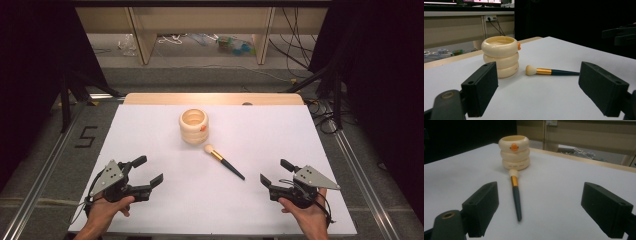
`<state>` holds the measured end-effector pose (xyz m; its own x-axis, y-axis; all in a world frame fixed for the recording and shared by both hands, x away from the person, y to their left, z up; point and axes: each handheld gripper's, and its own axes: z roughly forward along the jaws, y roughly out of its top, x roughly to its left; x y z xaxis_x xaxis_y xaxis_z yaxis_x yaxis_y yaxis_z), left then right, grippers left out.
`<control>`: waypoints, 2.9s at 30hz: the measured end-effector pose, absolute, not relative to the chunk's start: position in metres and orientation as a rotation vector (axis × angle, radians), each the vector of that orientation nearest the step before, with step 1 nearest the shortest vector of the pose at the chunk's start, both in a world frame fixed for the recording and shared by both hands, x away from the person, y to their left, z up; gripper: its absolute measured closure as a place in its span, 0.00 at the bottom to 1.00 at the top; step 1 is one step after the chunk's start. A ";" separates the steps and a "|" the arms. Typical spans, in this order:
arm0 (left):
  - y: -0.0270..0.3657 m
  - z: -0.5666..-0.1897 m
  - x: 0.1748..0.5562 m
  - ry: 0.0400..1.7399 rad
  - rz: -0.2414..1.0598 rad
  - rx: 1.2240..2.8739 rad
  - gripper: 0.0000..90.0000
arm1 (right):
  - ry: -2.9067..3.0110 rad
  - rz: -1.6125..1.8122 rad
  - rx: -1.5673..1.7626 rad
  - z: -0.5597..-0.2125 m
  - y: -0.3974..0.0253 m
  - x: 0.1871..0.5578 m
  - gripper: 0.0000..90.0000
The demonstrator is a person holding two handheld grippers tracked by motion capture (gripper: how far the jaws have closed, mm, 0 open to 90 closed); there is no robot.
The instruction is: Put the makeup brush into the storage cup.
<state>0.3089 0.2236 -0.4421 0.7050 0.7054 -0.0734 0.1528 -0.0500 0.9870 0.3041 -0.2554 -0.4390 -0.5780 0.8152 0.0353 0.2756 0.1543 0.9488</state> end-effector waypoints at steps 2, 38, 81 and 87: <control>0.223 -0.442 0.309 0.717 0.517 1.587 0.18 | 1.941 1.434 1.037 -0.439 -0.256 0.304 0.17; 0.220 -0.443 0.309 0.700 0.511 1.605 0.18 | 2.194 1.237 0.973 -0.418 -0.224 0.348 0.26; 0.220 -0.444 0.310 0.698 0.511 1.611 0.18 | 2.543 0.955 0.903 -0.405 -0.153 0.434 0.26; 0.220 -0.444 0.309 0.698 0.512 1.612 0.18 | 2.597 0.881 0.919 -0.409 -0.142 0.439 0.27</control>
<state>0.3094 0.2199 -0.4438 0.7185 0.6930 -0.0591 0.1515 -0.0730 0.9857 0.4386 -0.1416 -0.4093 -0.7703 0.6370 -0.0306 0.4867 0.6183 0.6171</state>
